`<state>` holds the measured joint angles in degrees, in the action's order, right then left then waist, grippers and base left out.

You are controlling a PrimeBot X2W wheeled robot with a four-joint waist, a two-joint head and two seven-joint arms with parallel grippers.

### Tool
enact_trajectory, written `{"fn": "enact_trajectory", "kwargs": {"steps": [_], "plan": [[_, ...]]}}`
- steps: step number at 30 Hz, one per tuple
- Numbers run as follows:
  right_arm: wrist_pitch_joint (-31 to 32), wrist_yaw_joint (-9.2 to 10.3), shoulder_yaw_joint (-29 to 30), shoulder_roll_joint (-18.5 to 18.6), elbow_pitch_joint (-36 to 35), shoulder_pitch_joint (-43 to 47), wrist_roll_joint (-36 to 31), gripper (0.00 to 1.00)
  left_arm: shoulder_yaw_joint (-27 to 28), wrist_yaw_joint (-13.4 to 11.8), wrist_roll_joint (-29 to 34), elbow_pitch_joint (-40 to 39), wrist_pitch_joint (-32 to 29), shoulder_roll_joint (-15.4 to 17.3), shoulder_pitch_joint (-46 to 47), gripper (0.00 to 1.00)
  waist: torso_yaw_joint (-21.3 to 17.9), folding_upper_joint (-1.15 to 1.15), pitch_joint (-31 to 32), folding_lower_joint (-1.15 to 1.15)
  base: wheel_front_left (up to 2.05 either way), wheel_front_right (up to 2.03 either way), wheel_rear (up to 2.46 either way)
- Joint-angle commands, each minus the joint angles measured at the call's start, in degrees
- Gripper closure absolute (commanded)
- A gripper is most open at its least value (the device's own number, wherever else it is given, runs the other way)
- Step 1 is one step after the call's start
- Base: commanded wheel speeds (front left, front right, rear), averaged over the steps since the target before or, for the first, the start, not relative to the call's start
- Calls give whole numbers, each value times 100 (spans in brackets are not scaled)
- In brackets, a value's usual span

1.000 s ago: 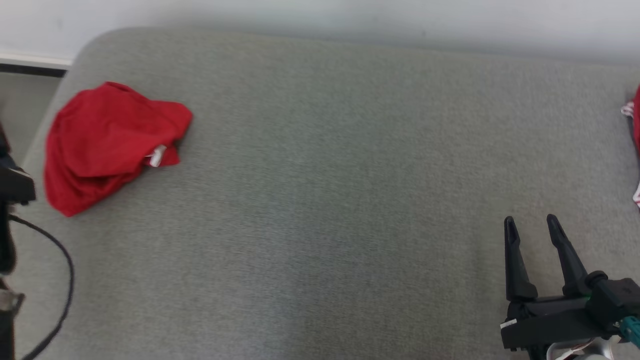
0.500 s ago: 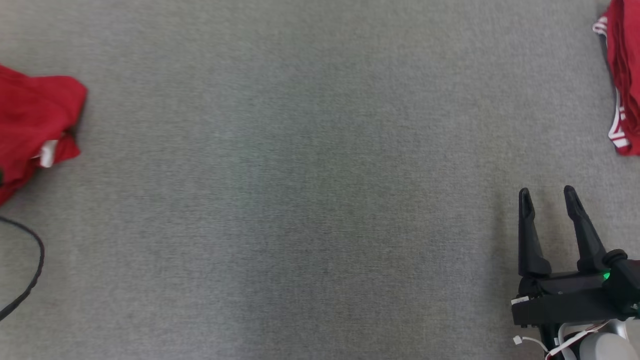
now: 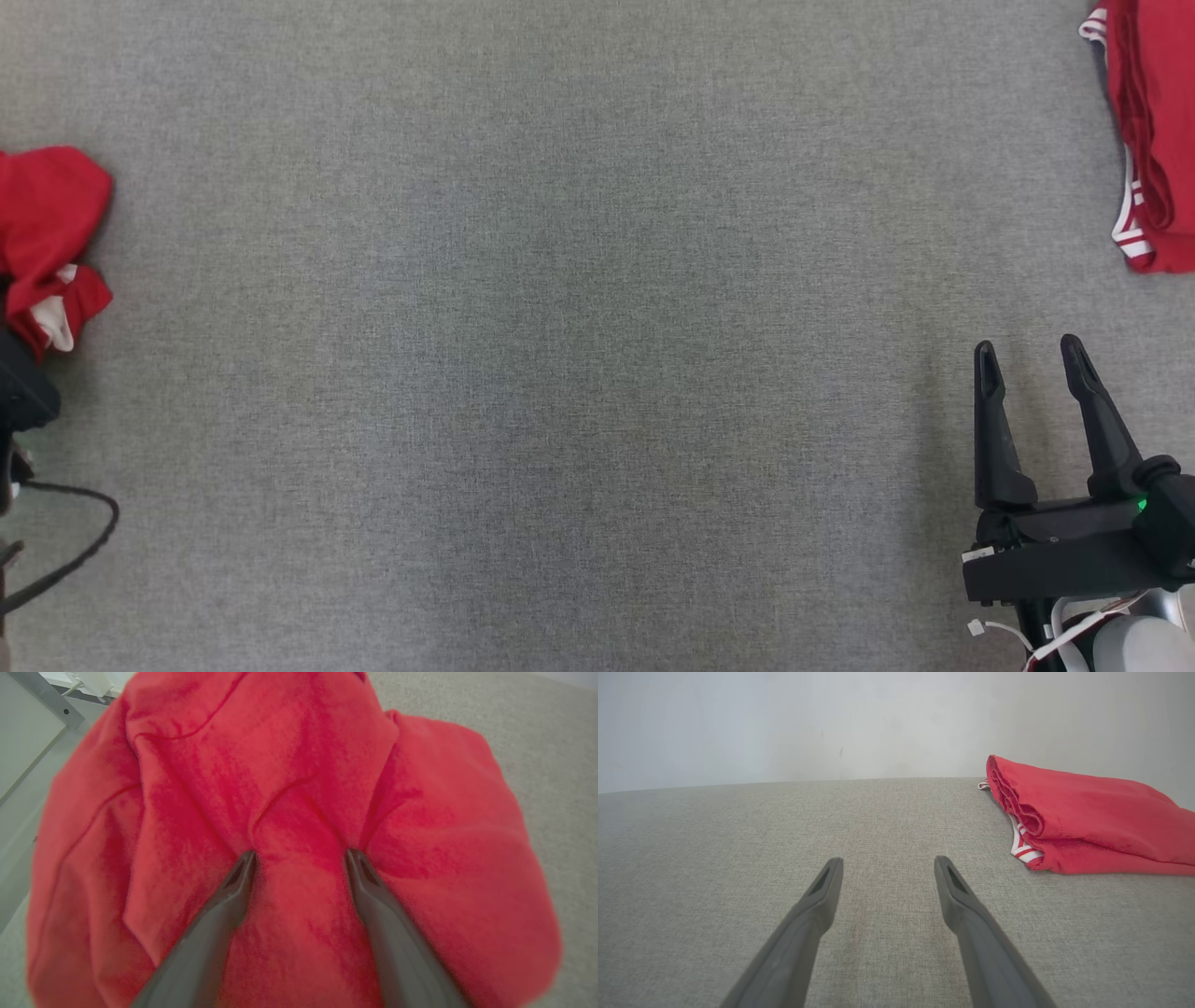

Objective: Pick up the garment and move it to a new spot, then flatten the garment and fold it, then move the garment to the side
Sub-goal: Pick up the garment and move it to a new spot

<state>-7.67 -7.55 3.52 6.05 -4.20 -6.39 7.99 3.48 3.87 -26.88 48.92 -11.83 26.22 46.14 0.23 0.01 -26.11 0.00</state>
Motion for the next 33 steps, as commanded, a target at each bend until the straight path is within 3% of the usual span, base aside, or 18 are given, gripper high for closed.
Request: {"fn": "enact_trajectory", "kwargs": {"steps": [1,2,3,12,19,26,33], "plan": [[0,10,-11,3,-30,13,-26,0,-49,16,5,128,-97,-61,-21,0,-13,-1,22,0,0,0,0],[11,10,-19,-8,-38,28,-35,0,-36,29,-40,190,-107,-65,-14,55,-21,-1,31,0,0,0,0],[16,10,-19,-14,-38,43,-38,0,-53,24,-3,227,-56,-44,-1,100,-25,-1,42,0,0,0,0],[-49,10,-27,-70,76,107,18,0,-115,-29,238,-40,1235,114,272,100,17,-1,390,0,0,0,0],[-198,10,-159,-159,378,148,134,0,-265,6,401,-819,1990,39,600,100,5,-1,850,0,0,0,0],[-405,10,-299,-253,756,169,282,0,-700,37,567,-2232,1711,-165,763,100,-343,-1,1245,0,0,0,0],[-607,10,-449,-306,1119,160,463,0,-1216,-32,551,-3538,1129,-646,651,100,-1001,-1,1477,0,0,0,0]]}}
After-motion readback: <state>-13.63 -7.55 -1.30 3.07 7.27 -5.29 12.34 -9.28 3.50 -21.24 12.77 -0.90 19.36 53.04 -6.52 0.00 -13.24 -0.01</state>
